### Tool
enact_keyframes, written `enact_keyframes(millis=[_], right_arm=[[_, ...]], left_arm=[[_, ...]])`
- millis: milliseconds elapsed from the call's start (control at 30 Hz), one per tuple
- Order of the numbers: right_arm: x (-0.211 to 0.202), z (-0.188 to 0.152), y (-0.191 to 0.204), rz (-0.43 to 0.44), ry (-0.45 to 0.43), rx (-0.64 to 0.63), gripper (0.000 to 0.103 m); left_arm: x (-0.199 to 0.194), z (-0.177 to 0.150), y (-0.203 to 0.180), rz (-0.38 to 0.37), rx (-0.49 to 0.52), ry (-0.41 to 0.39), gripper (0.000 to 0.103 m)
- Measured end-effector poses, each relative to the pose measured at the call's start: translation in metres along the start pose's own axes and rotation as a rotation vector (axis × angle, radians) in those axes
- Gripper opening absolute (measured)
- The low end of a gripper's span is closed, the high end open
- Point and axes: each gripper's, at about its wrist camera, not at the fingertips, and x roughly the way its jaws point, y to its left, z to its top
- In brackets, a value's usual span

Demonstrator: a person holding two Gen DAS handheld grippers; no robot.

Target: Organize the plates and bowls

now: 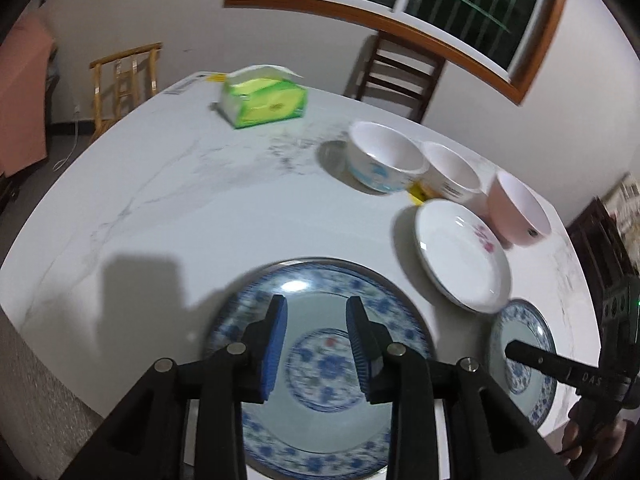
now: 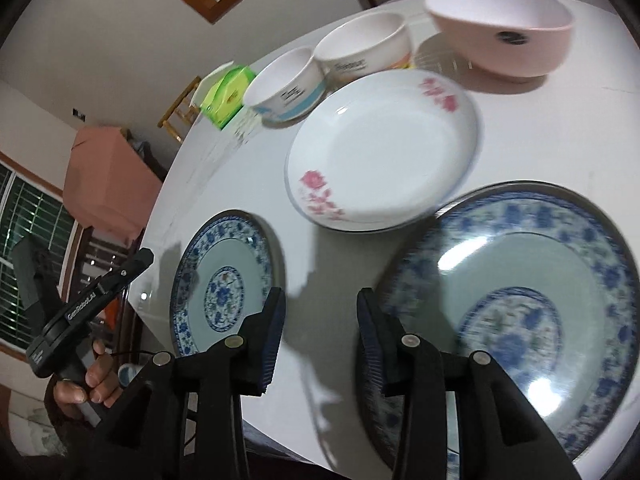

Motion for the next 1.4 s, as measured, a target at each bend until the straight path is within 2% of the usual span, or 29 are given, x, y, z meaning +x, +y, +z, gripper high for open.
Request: enact_keyframes(millis=[233, 367, 533, 700, 833, 967, 1200, 1400], right_arm=[[-0.034, -0.009, -0.028, -0.049, -0.063, -0.010, 0.036], [-0.052, -0.016, -0.046, -0.091, -0.102, -0.033, 0.041], [-0.069, -0.024, -0.070, -0.112, -0.105, -0.040, 0.043], [-0.094, -0.028, -0.097, -0.081, -0.146, 0.010, 0.044], [-0.107, -0.026, -0.115, -0.095, -0.155, 0.027, 0.044], [-0.112, -0.026, -0.142, -0.066, -0.136, 0.104, 0.044], [-0.104, -0.029, -0.170, -0.016, -0.116, 0.203, 0.044], [-0.094, -0.030, -0.181, -0.008, -0.085, 0.232, 0.044]], left_arm=[[0.005, -0.008, -0.044, 0.006, 0.031, -0.001, 0.031], [0.010, -0.014, -0.066, 0.017, 0.065, -0.002, 0.031], [0.019, -0.020, -0.088, -0.096, 0.090, 0.019, 0.031], [0.041, -0.025, -0.103, -0.206, 0.040, 0.144, 0.031], [0.053, -0.031, -0.114, -0.248, 0.009, 0.219, 0.031], [0.058, -0.037, -0.126, -0.301, -0.012, 0.277, 0.031], [0.072, -0.043, -0.131, -0.404, -0.104, 0.391, 0.031], [0.082, -0.051, -0.132, -0.405, -0.140, 0.449, 0.031]])
